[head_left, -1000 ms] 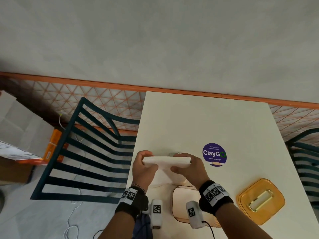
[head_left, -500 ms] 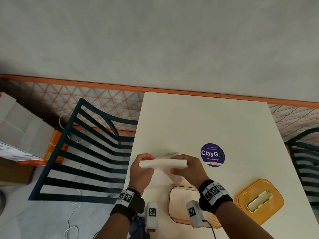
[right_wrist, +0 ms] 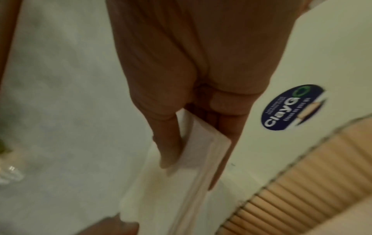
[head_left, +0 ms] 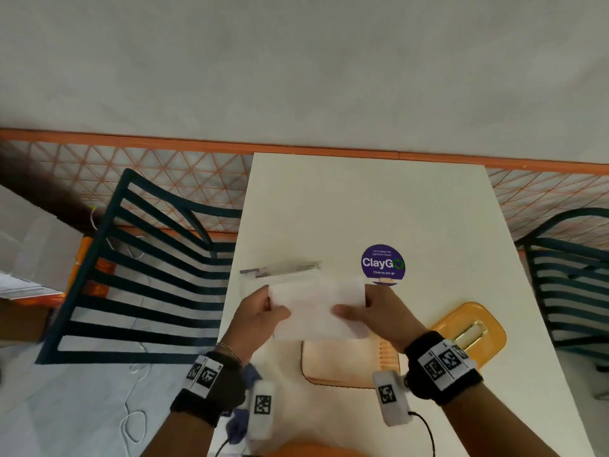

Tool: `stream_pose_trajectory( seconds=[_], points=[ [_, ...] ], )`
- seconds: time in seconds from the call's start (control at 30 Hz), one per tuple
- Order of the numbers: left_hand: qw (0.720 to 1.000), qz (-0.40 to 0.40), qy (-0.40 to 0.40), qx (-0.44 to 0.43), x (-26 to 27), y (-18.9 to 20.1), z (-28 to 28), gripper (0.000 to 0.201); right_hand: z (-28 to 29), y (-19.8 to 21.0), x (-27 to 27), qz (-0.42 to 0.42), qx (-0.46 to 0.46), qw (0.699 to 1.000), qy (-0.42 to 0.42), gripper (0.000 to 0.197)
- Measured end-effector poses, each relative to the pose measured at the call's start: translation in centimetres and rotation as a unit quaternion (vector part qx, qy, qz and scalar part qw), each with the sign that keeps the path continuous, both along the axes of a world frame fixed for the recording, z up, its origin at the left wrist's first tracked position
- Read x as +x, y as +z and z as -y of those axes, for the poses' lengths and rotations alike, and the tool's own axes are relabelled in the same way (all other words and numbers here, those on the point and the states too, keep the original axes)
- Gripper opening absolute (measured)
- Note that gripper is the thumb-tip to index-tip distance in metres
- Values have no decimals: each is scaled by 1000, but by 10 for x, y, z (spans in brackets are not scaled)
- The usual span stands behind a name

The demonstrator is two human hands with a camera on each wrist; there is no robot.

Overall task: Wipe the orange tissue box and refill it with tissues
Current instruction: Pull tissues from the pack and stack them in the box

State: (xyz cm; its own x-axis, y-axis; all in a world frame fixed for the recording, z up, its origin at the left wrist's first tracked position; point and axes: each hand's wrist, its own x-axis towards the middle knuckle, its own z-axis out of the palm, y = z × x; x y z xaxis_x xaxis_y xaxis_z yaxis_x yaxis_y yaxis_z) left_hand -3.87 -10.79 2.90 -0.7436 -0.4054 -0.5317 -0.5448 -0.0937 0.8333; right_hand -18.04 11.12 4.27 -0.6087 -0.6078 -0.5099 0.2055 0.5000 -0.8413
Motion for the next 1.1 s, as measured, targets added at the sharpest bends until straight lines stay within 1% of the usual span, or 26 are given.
stream_pose_trajectory(
  seconds=[0.03,0.1,0.17,0.23,0.3,0.37,0.43,0.5,0.53,0.63,0.7,0.8,0.87,0.97,1.0,1.03,1.07,1.1],
  points=[
    [1000,7,-29,8,5,-3,-7,27,-14,-3,4,12,23,1000,2,25],
    [997,28,-72,2,13,-13,-23,27,-40,-14,13,9,89,996,22,25],
    [993,55,-96,-34,17,-22,-39,28,-58,-25,22,-9,142,989,50,25],
    [985,80,-121,-91,18,-30,-55,27,-67,-34,28,-43,185,980,66,20],
    [972,100,-145,-157,16,-33,-68,24,-70,-40,31,-90,238,964,72,16],
    [959,110,-154,-211,13,-35,-80,23,-68,-46,34,-121,279,950,65,22],
    [949,113,-164,-246,9,-39,-90,35,-63,-51,37,-140,312,938,65,24],
    [934,117,-181,-284,2,-43,-98,45,-58,-53,38,-156,330,929,65,19],
    [925,124,-191,-306,-1,-44,-101,46,-55,-54,39,-161,334,927,64,16],
    [898,141,-219,-355,-8,-48,-109,46,-47,-53,43,-179,352,916,66,25],
    [877,155,-239,-386,-10,-51,-114,51,-43,-53,46,-197,371,904,83,31],
    [862,169,-248,-408,-11,-51,-121,58,-41,-51,48,-214,392,888,110,40],
    [853,173,-249,-425,-8,-47,-122,55,-43,-46,48,-233,393,883,109,41],
    [850,119,-251,-447,-5,-44,-119,44,-55,-37,48,-292,379,875,69,34],
    [854,102,-266,-436,-6,-44,-117,40,-60,-35,46,-307,372,875,48,32],
    [861,96,-291,-405,-7,-45,-115,38,-64,-33,44,-310,369,876,28,31],
    [866,104,-327,-364,-9,-47,-112,38,-67,-33,42,-303,369,878,13,30],
    [860,123,-374,-324,-10,-49,-110,41,-69,-34,39,-288,369,884,3,27]
  ],
)
